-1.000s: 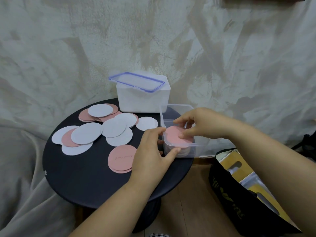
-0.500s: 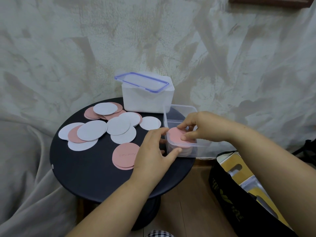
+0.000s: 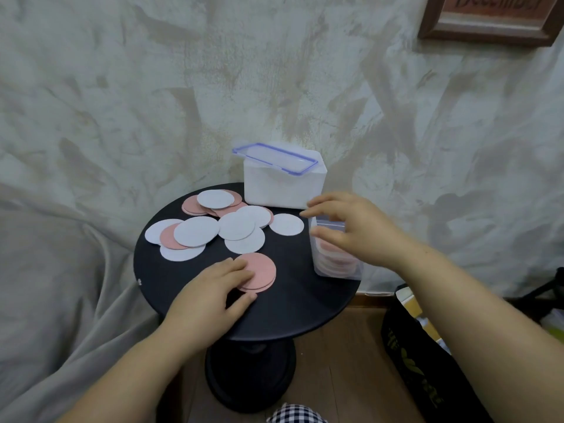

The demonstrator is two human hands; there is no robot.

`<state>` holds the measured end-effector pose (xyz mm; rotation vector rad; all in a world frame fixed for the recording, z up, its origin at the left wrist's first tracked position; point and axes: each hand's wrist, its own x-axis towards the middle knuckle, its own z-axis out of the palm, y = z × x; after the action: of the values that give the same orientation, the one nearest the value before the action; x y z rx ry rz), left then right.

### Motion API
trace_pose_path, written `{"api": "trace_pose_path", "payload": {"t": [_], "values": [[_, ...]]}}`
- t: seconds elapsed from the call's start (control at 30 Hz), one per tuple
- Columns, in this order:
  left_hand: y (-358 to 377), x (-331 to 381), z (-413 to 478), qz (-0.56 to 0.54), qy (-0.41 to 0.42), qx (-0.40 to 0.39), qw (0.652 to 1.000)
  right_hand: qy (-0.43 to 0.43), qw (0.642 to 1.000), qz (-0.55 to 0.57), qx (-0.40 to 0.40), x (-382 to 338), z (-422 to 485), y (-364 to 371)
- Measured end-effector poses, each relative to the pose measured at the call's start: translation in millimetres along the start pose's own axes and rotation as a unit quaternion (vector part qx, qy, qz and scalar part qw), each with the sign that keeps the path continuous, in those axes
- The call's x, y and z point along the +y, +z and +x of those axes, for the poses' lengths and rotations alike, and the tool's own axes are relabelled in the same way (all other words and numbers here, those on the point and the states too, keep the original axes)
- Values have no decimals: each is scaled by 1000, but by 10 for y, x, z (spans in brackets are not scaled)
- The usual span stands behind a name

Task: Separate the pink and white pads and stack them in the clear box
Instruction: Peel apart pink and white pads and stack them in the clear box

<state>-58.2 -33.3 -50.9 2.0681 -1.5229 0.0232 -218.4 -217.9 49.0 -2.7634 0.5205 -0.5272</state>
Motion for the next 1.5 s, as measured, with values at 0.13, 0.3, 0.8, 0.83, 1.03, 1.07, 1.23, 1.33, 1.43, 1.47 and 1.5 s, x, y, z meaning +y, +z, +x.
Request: {"api": "trace_pose_path", "payload": {"t": [0.13, 0.3, 0.8, 0.83, 1.03, 1.07, 1.23, 1.33, 1.43, 1.47, 1.5], "values": [[-74, -6, -72, 13, -3, -6, 1000, -56, 997, 44, -21, -308, -50, 311], [-174, -53, -263, 27, 18, 62, 998, -24, 995, 63, -80, -451, -224, 766], [-324, -102, -470, -108, -129, 209, 963, -26, 998, 29, -54, -660, -625, 1110], [-326, -101, -484, -123, -137, 203, 962, -36, 999, 25, -32, -652, -635, 1145], [-346, -96, -567, -240, -157, 199, 937, -49, 992, 91, 74, -701, -680, 1214], [-348, -91, -577, -261, -162, 198, 931, -38, 988, 125, 82, -723, -670, 1183], [-320, 8, -622, -389, -184, 171, 886, 59, 967, 235, 75, -800, -559, 1034], [-309, 78, -593, -430, -182, 158, 870, 82, 961, 257, 56, -815, -460, 998], [-294, 60, -521, -418, -192, 173, 871, 107, 954, 274, 57, -812, -331, 987], [-287, 29, -489, -405, -197, 185, 874, 117, 953, 274, 61, -792, -278, 991], [-278, -3, -452, -383, -200, 198, 880, 121, 956, 260, 66, -764, -220, 995]]}}
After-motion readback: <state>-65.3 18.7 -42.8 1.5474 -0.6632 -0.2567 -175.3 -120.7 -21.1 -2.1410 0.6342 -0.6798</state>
